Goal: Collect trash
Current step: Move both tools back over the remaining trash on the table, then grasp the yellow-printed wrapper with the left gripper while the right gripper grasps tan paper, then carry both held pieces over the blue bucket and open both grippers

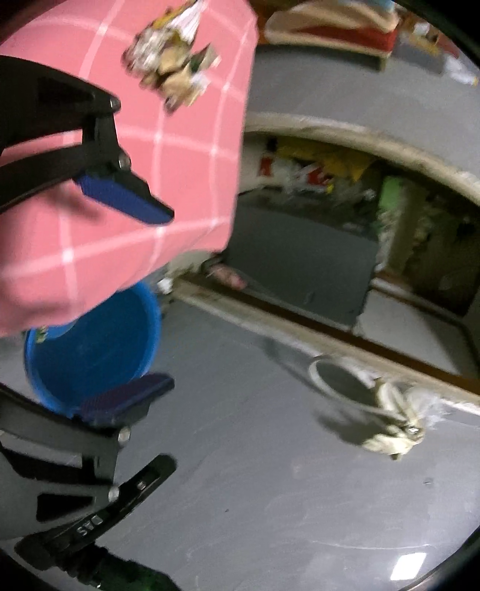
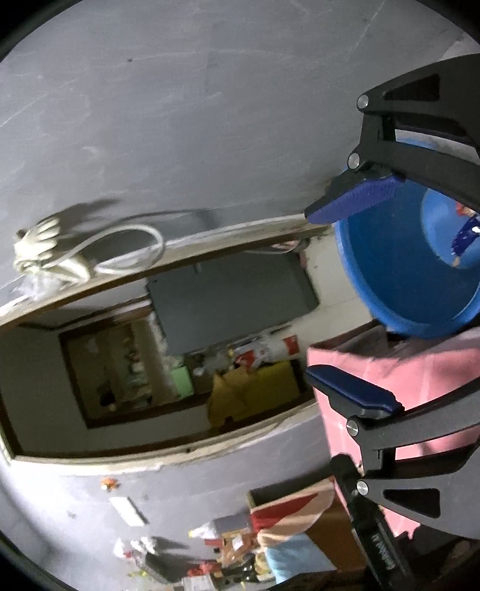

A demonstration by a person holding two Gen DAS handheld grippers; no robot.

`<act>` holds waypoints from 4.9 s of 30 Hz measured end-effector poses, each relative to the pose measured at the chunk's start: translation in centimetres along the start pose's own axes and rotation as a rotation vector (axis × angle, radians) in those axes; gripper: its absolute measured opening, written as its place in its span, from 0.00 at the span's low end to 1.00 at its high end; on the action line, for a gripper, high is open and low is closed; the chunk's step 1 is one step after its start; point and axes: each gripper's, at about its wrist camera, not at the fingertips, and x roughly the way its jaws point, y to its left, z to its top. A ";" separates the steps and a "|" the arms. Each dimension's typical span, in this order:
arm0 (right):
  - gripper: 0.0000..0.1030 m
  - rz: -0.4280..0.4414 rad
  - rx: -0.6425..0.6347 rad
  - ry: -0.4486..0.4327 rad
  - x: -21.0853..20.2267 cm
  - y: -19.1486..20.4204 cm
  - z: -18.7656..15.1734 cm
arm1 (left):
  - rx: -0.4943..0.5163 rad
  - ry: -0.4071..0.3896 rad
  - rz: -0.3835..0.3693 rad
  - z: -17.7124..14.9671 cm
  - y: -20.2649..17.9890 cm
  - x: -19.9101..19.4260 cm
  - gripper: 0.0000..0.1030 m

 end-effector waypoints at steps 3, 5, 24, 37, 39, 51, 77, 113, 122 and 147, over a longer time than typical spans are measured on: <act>0.89 0.033 -0.028 -0.053 -0.6 1.1 0.1 | 0.000 -0.079 0.043 0.7 1.1 -1.9 0.92; 0.97 0.058 -0.046 -0.089 -1.0 1.9 0.2 | 0.008 -0.134 0.080 1.1 1.8 -3.1 0.94; 1.00 0.256 -0.158 -0.314 -3.0 9.7 -0.2 | 0.098 -0.299 0.304 0.2 7.9 -10.1 0.98; 1.00 0.406 -0.213 -0.146 2.5 15.9 -1.5 | 0.050 -0.273 0.444 0.7 14.4 -12.3 0.98; 1.00 0.412 -0.244 -0.111 3.5 17.0 -1.7 | 0.041 -0.243 0.454 0.6 15.3 -12.1 0.98; 0.92 0.461 -0.261 0.153 9.7 20.1 -3.1 | -0.026 -0.059 0.442 -0.4 19.2 -10.0 0.97; 0.47 0.560 -0.320 0.687 18.6 26.1 -8.9 | -0.324 0.164 0.281 -0.5 24.7 -4.9 0.40; 0.09 0.614 -0.313 0.566 11.8 22.7 -8.2 | -0.277 0.087 0.259 -0.3 19.7 -9.0 0.16; 0.10 0.595 -0.350 0.629 9.7 21.5 -9.6 | -0.312 0.136 0.243 -2.6 19.5 -9.8 0.15; 0.09 0.573 -0.328 0.557 7.9 19.8 -9.8 | -0.297 0.123 0.217 -3.7 18.0 -10.6 0.08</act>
